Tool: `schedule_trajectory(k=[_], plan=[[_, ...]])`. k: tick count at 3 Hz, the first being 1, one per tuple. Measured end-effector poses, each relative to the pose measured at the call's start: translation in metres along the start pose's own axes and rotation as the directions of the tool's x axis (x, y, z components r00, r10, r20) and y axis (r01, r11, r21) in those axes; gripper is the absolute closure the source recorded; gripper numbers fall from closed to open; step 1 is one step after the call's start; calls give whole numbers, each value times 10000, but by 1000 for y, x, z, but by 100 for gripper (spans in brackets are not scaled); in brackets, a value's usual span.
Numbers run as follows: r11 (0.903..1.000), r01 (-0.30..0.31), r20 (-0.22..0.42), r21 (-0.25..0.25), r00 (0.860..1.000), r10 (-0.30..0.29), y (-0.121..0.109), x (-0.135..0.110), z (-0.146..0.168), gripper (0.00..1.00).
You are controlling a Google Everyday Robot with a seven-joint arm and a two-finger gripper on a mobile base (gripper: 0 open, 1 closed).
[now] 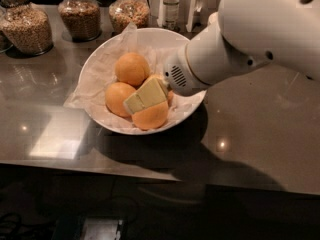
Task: Pick orange from white bowl
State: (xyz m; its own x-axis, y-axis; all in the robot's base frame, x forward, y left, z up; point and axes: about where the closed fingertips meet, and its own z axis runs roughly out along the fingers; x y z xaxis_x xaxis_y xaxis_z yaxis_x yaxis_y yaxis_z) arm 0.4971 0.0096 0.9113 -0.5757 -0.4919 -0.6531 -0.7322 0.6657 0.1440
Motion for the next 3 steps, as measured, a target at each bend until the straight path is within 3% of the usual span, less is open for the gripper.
schedule_trajectory(k=[1,2,3], plan=[[9880,-1014,161,1164,9948,1002,-26,18,-12,23],[9688,-1703,313,1801,9854,1674,-40,32,-19,31],[9646,-1647,583,2059,9861,1559,-33,27,-26,28]])
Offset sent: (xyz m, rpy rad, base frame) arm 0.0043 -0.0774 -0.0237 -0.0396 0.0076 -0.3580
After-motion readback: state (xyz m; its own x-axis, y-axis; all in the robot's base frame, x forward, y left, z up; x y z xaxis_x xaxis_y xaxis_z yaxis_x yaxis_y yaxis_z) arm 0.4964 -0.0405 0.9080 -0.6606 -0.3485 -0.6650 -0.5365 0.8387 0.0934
